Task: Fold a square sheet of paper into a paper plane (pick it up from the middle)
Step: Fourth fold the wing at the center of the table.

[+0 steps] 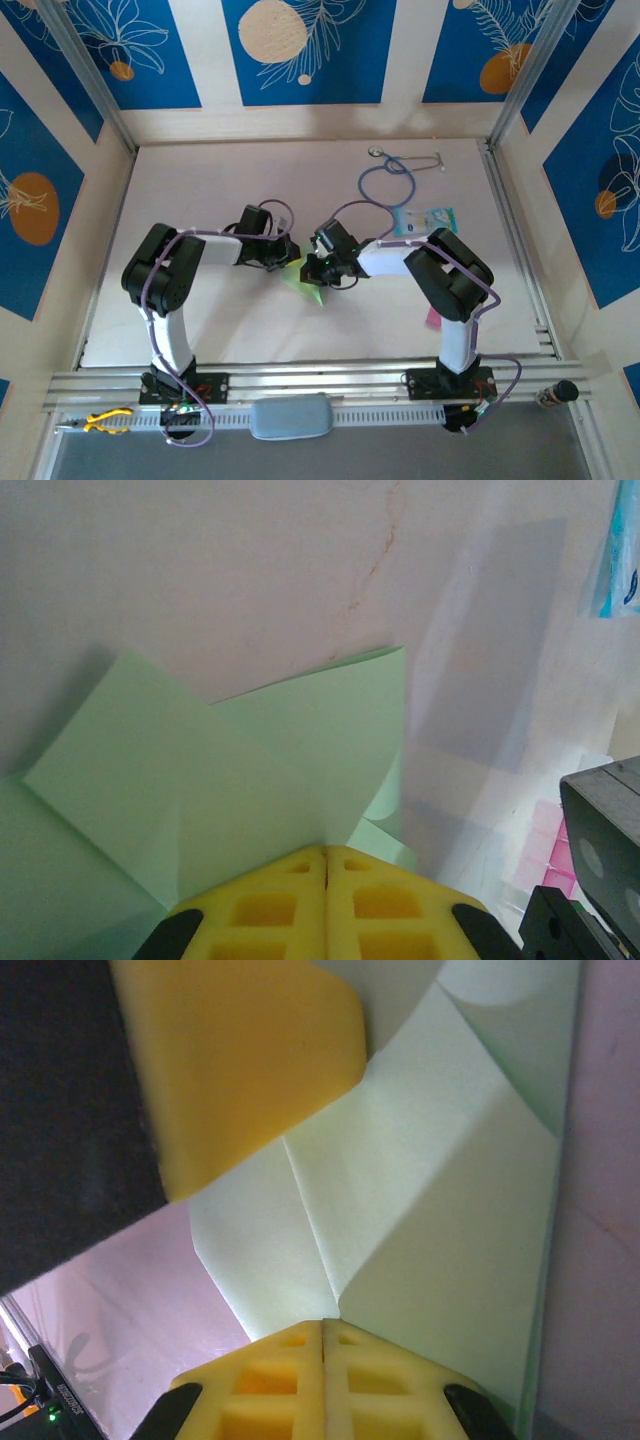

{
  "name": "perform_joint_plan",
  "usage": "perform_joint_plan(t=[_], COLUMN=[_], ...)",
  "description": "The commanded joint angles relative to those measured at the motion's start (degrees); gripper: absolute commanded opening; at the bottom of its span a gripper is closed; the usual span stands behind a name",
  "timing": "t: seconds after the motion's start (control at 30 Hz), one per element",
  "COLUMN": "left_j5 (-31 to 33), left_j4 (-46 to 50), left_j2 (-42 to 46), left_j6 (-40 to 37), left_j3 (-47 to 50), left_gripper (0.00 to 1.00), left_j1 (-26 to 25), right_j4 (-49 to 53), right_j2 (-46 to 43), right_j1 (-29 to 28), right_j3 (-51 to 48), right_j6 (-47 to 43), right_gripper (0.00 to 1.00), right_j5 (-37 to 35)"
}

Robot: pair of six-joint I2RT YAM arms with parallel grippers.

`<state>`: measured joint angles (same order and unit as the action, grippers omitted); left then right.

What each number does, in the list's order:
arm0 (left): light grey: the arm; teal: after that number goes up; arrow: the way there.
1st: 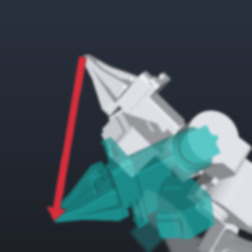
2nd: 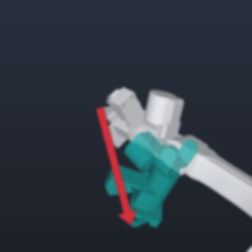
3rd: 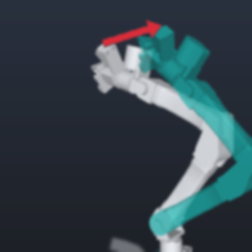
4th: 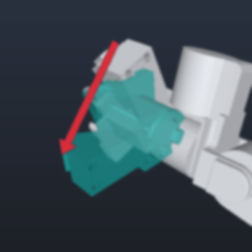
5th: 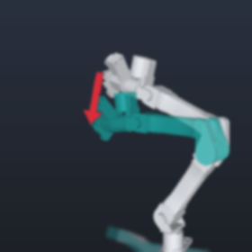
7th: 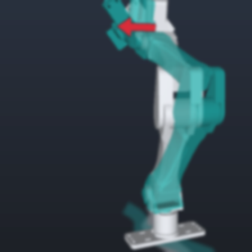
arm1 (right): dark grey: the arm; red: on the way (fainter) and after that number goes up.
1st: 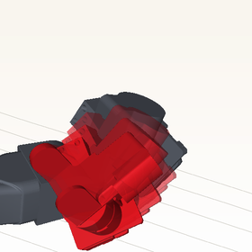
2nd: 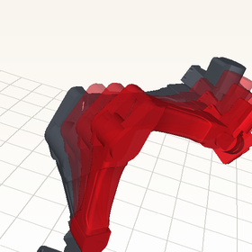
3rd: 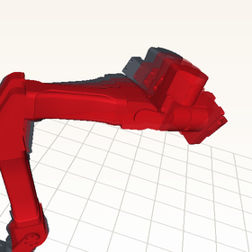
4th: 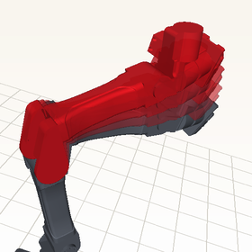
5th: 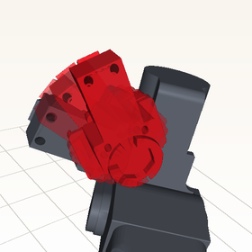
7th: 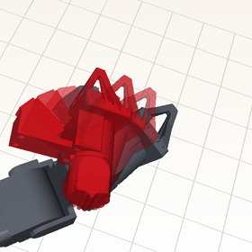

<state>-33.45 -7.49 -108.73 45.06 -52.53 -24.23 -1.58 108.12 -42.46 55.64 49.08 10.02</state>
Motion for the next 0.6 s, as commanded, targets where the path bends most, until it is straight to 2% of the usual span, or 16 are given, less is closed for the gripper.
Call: perform_joint_plan(t=[0.0,0.23,0.4,0.57], left_j5=[2.01,1.86,2.05,1.93], left_j4=[2.02,1.65,1.33,0.77], left_j2=[-1.58,-1.49,-1.25,-1.49], left_j6=[-0.61,-0.27,-0.08,0.34], left_j3=[1.52,1.29,1.6,2.0], left_gripper=[0.08,0.07,0.07,0.07], left_j1=[0.6,0.76,0.76,0.76], right_j4=[1.29,-3.6,-0.45,-0.48], right_j2=[-1.64,-8.58,-10.58,-5.75], right_j1=[-1.19,-1.93,-1.14,-0.39], right_j3=[-4.63,-15.15,-9.78,-3.5], right_j6=[0.55,3.58,2.31,2.96], right_gripper=[0.0,0.0,0.0,0.0], right_j5=[-0.2,0.68,-0.67,-1.53])
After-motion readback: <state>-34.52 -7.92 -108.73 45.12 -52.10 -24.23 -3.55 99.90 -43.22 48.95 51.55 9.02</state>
